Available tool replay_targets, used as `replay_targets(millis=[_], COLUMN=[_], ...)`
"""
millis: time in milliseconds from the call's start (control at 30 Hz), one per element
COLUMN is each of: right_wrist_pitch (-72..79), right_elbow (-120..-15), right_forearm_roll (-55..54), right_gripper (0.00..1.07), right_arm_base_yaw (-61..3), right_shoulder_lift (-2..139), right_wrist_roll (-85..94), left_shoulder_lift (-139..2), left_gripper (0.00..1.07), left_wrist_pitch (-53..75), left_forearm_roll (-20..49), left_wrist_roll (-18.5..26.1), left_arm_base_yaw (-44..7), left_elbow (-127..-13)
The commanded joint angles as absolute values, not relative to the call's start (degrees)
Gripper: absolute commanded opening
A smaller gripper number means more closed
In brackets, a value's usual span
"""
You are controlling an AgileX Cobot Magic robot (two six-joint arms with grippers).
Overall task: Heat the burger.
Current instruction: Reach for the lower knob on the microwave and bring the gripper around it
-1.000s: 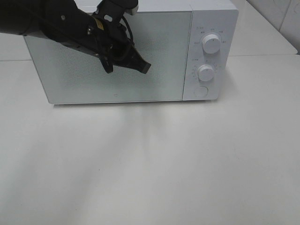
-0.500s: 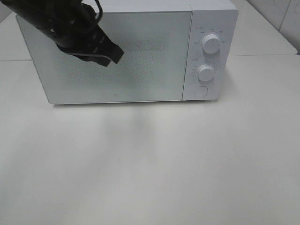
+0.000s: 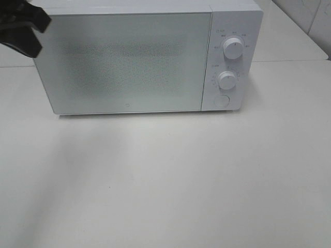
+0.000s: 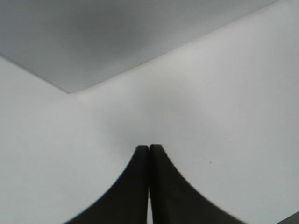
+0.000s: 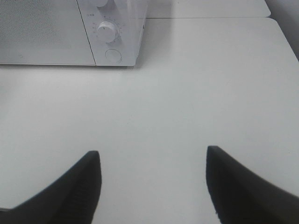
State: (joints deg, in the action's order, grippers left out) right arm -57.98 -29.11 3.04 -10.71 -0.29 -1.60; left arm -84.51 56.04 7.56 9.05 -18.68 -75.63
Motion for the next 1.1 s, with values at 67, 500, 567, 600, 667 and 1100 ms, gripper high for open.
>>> replay_targets(millis=[67, 500, 567, 600, 667, 1100], right_wrist_pitch=[-57.35, -57.35, -57.35, -57.35, -57.35, -57.35], right_elbow=[-28.88, -28.88, -28.88, -28.88, -28.88, -28.88], right_forearm_roll=[2.92, 2.92, 2.92, 2.92, 2.92, 2.92], right_gripper=[0.62, 0.62, 0.62, 0.62, 0.62, 0.62], right_arm_base_yaw=[-10.60, -10.60, -10.60, -10.60, -10.60, -10.60], right_shoulder_lift=[-1.49, -1.49, -1.49, -1.49, -1.49, -1.49], right_wrist_roll=[-0.97, -0.97, -0.97, -0.97, -0.97, -0.97], left_shoulder_lift=[-79.01, -52.88, -50.19, -45.32, -42.57, -11.17], left_gripper=[0.00, 0.00, 0.00, 0.00, 0.00, 0.00], left_wrist_pitch=[62.62, 63.66, 63.71, 64.11, 64.57, 67.78], left_forearm_roll=[6.36, 4.93, 5.04, 5.04, 5.16, 5.16], left_wrist_roll=[7.10, 4.58, 4.53, 4.53, 4.53, 4.58], left_arm_base_yaw=[-14.61, -14.04, -14.04, -14.04, -14.04, -14.04], left_elbow=[-75.92, -57.24, -55.92, -52.88, -51.80, -39.53])
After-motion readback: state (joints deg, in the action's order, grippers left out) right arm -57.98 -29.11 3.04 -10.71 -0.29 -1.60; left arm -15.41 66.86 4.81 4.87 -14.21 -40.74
